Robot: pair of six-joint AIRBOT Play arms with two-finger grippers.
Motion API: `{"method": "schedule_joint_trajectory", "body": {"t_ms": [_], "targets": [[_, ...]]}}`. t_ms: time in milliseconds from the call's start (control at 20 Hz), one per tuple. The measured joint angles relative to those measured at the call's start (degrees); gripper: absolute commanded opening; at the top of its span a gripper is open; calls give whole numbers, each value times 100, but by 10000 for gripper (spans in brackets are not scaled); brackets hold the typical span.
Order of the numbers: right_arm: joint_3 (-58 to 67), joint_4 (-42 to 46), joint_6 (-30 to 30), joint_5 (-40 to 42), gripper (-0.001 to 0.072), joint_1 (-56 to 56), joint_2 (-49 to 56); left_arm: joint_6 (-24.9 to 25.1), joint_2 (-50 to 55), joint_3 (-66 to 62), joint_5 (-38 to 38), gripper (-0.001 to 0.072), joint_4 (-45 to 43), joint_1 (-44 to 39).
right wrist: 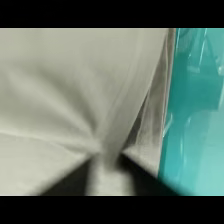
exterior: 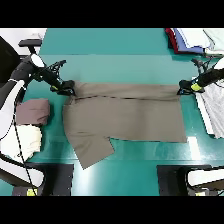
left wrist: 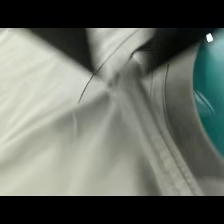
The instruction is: Fold the shirts.
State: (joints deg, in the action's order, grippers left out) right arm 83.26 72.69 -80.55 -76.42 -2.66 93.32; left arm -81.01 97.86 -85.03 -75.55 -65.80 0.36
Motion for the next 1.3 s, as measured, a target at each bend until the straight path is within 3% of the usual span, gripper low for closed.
{"method": "schedule_joint_trajectory", "body": {"t_ms": [300,600,800,1150,1200,1300], "targets": [[-243,-426,11,-391,441,-138,-544,-120,-894,503,-227,520,-459,-4],[-1384,-535,13,-343,441,-170,-2074,-391,-3053,2966,-173,520,-841,20],[-1963,-555,11,-11,431,17,-2828,-542,-4098,4572,-63,520,-308,20],[-2221,-570,9,238,430,299,-3283,-597,-4553,5912,621,518,498,-352],[-2232,-605,11,245,430,315,-3296,-599,-4568,5974,737,493,573,-468],[-2238,-671,9,254,430,323,-3318,-636,-4581,6059,962,141,645,-651]]}}
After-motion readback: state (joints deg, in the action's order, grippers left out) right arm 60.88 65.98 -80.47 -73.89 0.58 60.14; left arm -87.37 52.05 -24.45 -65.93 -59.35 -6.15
